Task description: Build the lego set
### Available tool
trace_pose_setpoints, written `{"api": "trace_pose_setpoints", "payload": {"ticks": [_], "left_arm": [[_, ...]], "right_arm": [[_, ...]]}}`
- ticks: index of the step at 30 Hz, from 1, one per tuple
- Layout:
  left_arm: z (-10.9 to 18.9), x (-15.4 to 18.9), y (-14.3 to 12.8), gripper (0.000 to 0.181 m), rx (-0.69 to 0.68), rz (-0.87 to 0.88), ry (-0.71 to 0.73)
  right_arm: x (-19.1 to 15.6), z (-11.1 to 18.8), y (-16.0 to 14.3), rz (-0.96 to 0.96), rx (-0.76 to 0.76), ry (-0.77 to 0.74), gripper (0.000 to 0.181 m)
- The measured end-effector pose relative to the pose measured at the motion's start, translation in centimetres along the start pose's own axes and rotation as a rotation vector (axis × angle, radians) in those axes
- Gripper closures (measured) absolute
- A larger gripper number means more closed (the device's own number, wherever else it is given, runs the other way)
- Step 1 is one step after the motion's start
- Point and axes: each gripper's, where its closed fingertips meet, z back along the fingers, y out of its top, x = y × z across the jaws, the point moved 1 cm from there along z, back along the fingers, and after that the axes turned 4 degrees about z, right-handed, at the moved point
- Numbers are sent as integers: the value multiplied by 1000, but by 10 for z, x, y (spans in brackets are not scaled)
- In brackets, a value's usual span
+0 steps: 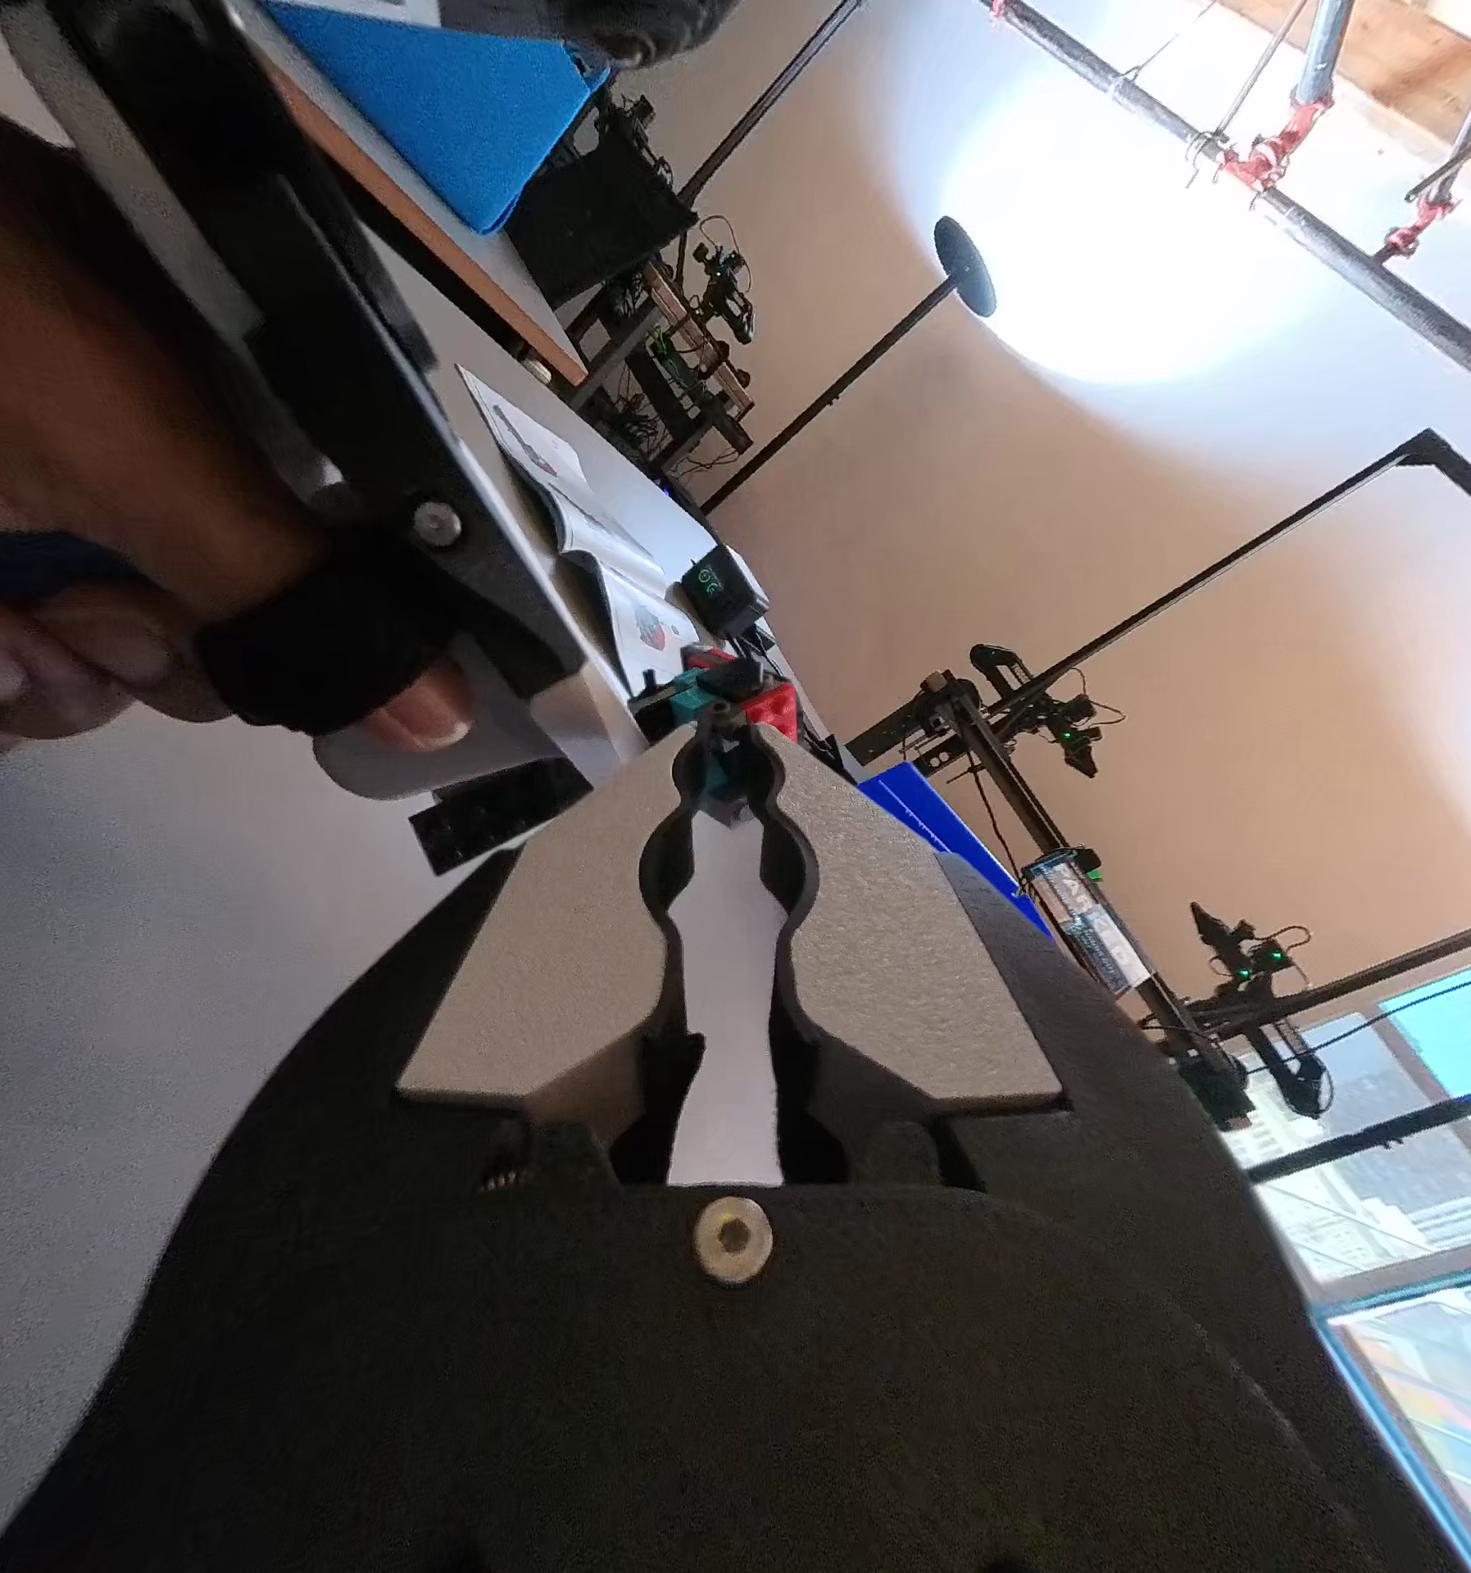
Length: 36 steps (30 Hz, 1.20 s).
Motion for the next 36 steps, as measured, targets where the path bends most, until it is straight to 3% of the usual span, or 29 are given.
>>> {"api": "trace_pose_setpoints", "payload": {"ticks": [11,24,36], "left_arm": [[-2,-3,-2,164,13,-37,36],[-2,-10,2,165,34,-66,56],[5,11,9,165,-11,-341,-118]], "right_arm": [[-3,-3,-1,6,-30,-20,176],[-4,-4,3,-238,-36,34,175],[24,30,1,-376,148,256,133]]}}
